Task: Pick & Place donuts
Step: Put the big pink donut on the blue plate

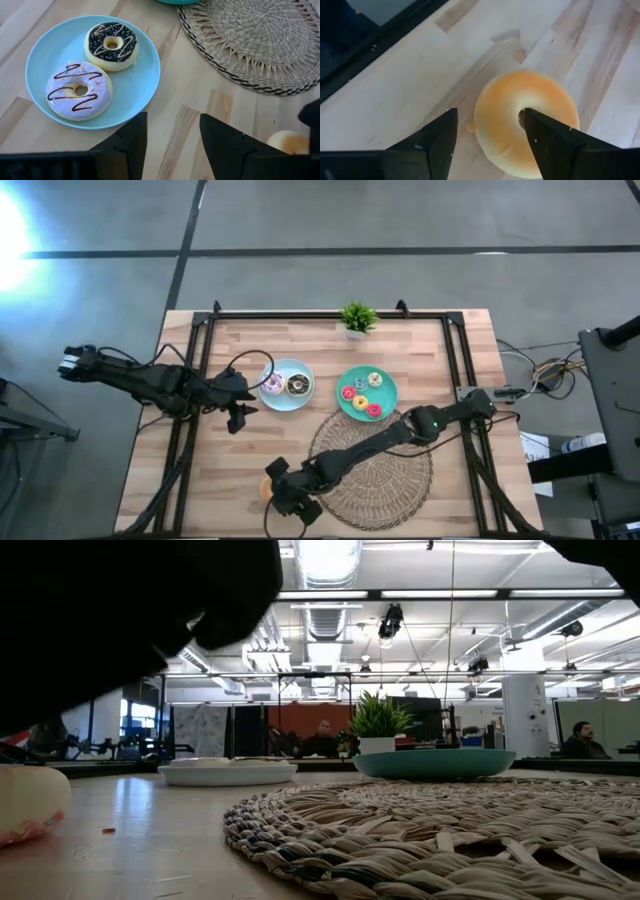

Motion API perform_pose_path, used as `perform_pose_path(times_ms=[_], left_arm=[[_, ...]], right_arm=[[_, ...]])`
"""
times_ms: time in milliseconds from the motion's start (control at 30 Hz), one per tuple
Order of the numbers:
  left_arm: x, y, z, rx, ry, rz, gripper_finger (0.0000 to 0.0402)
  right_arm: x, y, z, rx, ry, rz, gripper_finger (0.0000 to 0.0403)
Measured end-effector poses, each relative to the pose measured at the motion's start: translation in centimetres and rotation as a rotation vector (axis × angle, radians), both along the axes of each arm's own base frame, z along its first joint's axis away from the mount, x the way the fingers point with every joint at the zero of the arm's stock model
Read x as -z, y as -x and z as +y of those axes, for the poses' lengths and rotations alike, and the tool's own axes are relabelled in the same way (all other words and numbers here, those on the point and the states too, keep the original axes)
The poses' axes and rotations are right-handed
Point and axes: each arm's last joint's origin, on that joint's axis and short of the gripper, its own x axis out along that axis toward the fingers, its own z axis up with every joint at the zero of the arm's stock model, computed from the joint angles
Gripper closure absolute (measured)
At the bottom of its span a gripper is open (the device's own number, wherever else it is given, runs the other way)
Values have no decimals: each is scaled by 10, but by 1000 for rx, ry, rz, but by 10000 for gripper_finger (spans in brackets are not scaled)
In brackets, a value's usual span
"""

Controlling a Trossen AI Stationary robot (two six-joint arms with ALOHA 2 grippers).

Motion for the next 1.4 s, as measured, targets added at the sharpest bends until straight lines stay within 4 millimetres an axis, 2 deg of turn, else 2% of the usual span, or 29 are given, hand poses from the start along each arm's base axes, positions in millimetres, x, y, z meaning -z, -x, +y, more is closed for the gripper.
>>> perform_pose_path(times_ms=[300, 400, 533, 633, 767, 867, 1000, 1133, 1300, 1400], left_arm=[[0, 0, 1, -17, -17, -3, 246], [0, 0, 1, -32, -33, -7, 246], [0, 0, 2, -37, -37, -7, 246], [0, 0, 2, -37, -37, -7, 246], [0, 0, 2, -37, -37, -7, 246], [0, 0, 2, -36, -37, -6, 246], [0, 0, 2, -36, -37, -5, 246], [0, 1, 2, -35, -37, -5, 246], [-1, 3, 3, -28, -66, -8, 246], [-3, 3, 4, -62, -122, -31, 246]], right_arm=[[19, -1, -4, 9, -7, -11, 197], [24, 0, -8, 63, -37, 20, 209], [25, -2, -19, 220, -131, 95, 245], [22, -6, -29, 308, -195, 137, 289], [12, -7, -50, 346, -292, 229, 354], [-1, -3, -64, 363, -287, 269, 384], [-25, 4, -88, 404, -297, 266, 384], [-37, 19, -120, 543, -332, 252, 381], [-51, 49, -153, 756, -512, 162, 381], [-65, 67, -173, 894, -695, 20, 381]])
